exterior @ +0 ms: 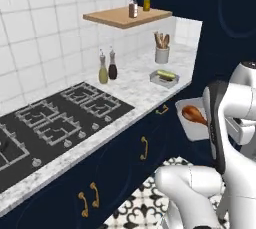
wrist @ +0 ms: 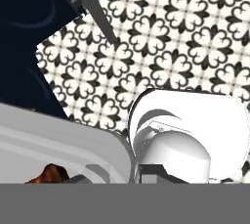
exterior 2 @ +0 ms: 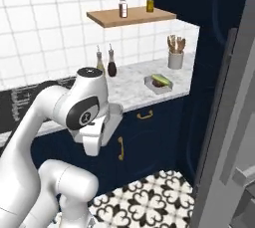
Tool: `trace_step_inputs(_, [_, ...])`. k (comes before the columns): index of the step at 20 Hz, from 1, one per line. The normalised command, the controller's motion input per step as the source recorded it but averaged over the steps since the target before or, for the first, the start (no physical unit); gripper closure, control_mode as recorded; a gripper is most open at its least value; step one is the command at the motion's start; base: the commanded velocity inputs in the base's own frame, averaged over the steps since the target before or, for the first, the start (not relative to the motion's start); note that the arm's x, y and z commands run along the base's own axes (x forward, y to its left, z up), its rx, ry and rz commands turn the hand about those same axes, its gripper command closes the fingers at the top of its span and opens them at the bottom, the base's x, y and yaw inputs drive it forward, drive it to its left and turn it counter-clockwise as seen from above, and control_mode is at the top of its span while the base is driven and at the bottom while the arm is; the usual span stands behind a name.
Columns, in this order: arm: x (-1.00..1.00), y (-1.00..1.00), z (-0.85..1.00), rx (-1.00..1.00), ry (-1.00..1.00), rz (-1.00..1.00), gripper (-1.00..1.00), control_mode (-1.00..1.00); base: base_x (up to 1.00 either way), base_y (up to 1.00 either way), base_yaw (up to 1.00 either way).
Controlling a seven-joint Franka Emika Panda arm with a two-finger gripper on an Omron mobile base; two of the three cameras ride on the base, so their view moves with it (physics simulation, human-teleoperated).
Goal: Take the meat container that has the chicken drumstick and place it on the second highest rack of the freezer. Then take the vegetable container that has the potato and corn and place it on the highest rack of the freezer.
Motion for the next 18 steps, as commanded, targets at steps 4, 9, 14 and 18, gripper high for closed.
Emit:
trace_step_inputs(4, [0.0,0.0,0.0,0.0,0.0,0.0,1.0,1.0,-0.91,0.2,-0.75])
trace_step_inputs(9, [0.0,0.0,0.0,0.0,0.0,0.0,1.0,1.0,-0.99,0.14,-0.68])
trace_step_inputs(14, [0.0,0.0,0.0,0.0,0.0,0.0,1.0,1.0,0.02,-0.18,-0.31])
trace_step_inputs(18, [0.0,0.0,0.0,0.0,0.0,0.0,1.0,1.0,0.72,-0.41,0.02])
